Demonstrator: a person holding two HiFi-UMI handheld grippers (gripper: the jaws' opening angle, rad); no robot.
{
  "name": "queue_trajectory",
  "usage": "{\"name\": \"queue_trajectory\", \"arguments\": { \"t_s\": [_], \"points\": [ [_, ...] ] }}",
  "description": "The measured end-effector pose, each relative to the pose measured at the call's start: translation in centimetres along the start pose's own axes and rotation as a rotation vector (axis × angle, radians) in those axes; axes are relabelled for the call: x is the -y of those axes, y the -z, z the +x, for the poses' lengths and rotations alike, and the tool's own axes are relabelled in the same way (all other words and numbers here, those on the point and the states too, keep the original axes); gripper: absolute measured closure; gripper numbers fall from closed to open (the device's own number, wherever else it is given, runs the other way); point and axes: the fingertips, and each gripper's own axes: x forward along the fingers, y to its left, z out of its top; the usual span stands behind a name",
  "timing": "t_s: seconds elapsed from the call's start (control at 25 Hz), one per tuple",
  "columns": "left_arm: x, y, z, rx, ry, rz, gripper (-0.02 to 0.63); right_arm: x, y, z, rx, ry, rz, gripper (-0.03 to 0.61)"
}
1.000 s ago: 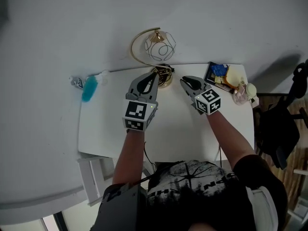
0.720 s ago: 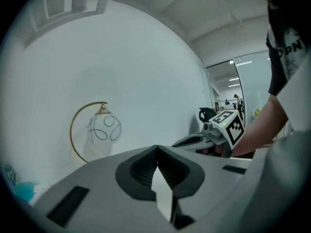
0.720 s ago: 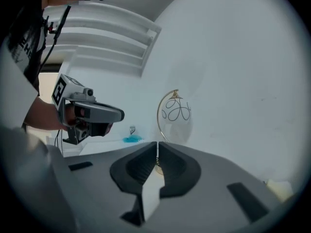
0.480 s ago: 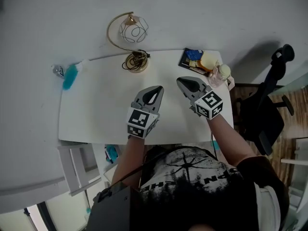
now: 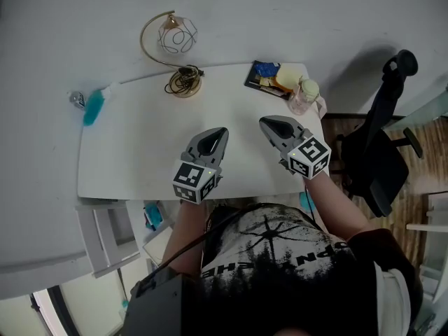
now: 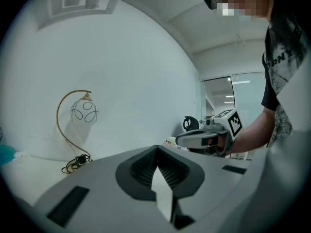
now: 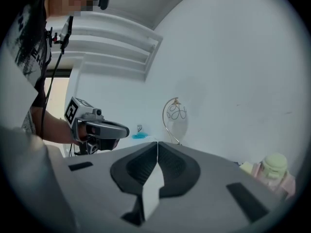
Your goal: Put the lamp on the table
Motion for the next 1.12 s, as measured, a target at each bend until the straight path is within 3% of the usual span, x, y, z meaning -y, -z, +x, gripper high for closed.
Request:
{"name": "queue_trajectory", "arguments": {
  "t_s": [0.28, 1.12],
  "points": [
    [2.1, 0.9, 0.8, -0.060, 0.001, 0.077, 0.598, -0.4, 0.7, -1.4, -0.010, -0.009, -0.010, 0.557],
    [4.1, 0.0, 2.6, -0.085, 0.041, 0.115, 0.598, -0.4, 1.0, -2.0, -0.003, -0.024, -0.019, 0.560]
  ]
}}
